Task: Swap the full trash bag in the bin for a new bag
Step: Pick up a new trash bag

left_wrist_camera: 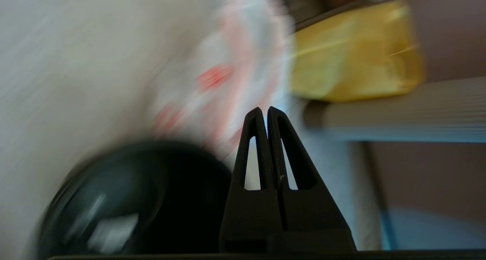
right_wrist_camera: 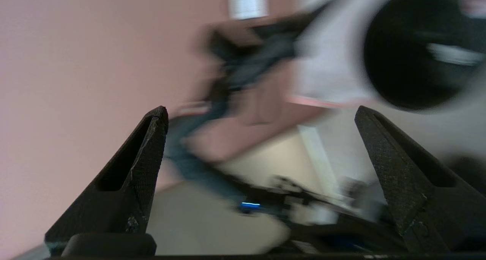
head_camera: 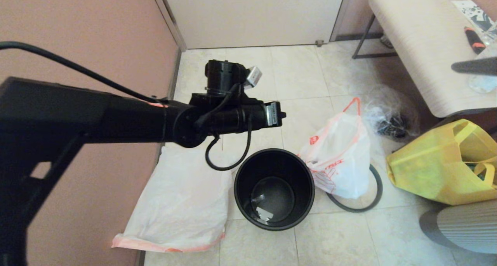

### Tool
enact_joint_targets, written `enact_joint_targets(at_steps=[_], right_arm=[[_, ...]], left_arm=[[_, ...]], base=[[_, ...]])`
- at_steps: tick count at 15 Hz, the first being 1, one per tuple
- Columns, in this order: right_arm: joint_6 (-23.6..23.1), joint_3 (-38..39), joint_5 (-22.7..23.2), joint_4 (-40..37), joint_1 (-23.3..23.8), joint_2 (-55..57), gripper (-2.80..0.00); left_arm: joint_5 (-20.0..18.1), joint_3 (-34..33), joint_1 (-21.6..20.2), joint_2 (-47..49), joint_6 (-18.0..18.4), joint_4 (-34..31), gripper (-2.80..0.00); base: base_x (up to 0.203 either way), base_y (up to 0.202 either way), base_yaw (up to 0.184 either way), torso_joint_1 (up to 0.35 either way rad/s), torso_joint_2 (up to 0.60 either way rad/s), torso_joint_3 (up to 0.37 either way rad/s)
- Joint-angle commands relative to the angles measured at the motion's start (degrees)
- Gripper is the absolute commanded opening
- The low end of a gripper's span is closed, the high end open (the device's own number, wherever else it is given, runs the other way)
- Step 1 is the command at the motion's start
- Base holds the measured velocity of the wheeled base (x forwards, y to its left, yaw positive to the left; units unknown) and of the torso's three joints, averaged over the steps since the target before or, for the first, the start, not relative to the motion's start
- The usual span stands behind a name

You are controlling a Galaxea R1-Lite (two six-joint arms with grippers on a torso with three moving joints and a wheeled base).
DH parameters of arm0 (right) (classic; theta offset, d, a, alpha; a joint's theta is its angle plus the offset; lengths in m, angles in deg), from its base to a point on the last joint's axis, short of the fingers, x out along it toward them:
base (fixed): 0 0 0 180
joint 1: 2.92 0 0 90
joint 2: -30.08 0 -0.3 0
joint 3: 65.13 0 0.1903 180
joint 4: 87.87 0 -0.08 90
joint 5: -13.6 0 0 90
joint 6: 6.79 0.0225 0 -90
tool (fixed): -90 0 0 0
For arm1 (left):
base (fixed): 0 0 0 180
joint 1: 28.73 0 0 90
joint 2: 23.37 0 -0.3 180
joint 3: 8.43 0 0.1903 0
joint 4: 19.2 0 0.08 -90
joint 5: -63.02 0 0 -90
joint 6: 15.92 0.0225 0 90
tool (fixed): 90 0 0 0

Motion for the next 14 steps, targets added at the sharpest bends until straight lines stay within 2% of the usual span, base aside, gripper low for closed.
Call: enact_joint_targets(at_steps=[1,2,3,5,6,8,9,14], right_arm=[[-4.83,0.6,-7.81,-3.82,-1.72,1.06,0.0],[-6.49,1.74,-15.41,-4.59,-3.91,1.58,-2.8],[-8.19,3.43,-20.11,-5.24,-6.37,1.31,-2.8],[-9.62,3.8,-22.08,-6.89,-9.23,-2.42,-2.8],[-9.87,3.89,-25.04,-7.73,-10.58,-3.8,-2.8],[-10.73,4.96,-35.7,-13.04,-13.56,-5.73,-2.8],[-11.4,6.56,-40.33,-15.76,-15.03,-7.92,-2.8],[-11.9,22.88,-53.13,-22.32,-15.76,-26.3,-2.8]], left_arm=[[3.48,-11.18,-0.83,-9.75,-0.16,-0.04,-2.8],[6.93,-18.34,-1.31,-12.93,-0.18,0.21,-2.8],[9.35,-25.14,-1.89,-16.17,-0.21,1.35,-2.8],[12.63,-38.69,-2.9,-22.92,0.1,5.28,-2.8],[13.66,-44.72,-3.23,-25.72,0.29,6.86,-2.8],[15.58,-54.7,-3.8,-30.95,-0.34,9.75,-2.8],[16.4,-58.81,-4.12,-34.5,-1.38,11.87,-2.8],[17.34,-75.81,-4.34,-53.76,-4.94,15.35,-2.8]], base=[[0.0,0.0,0.0,0.0,0.0,0.0],[0.0,0.0,0.0,0.0,0.0,0.0],[0.0,0.0,0.0,0.0,0.0,0.0],[0.0,0.0,0.0,0.0,0.0,0.0],[0.0,0.0,0.0,0.0,0.0,0.0],[0.0,0.0,0.0,0.0,0.0,0.0],[0.0,0.0,0.0,0.0,0.0,0.0],[0.0,0.0,0.0,0.0,0.0,0.0]])
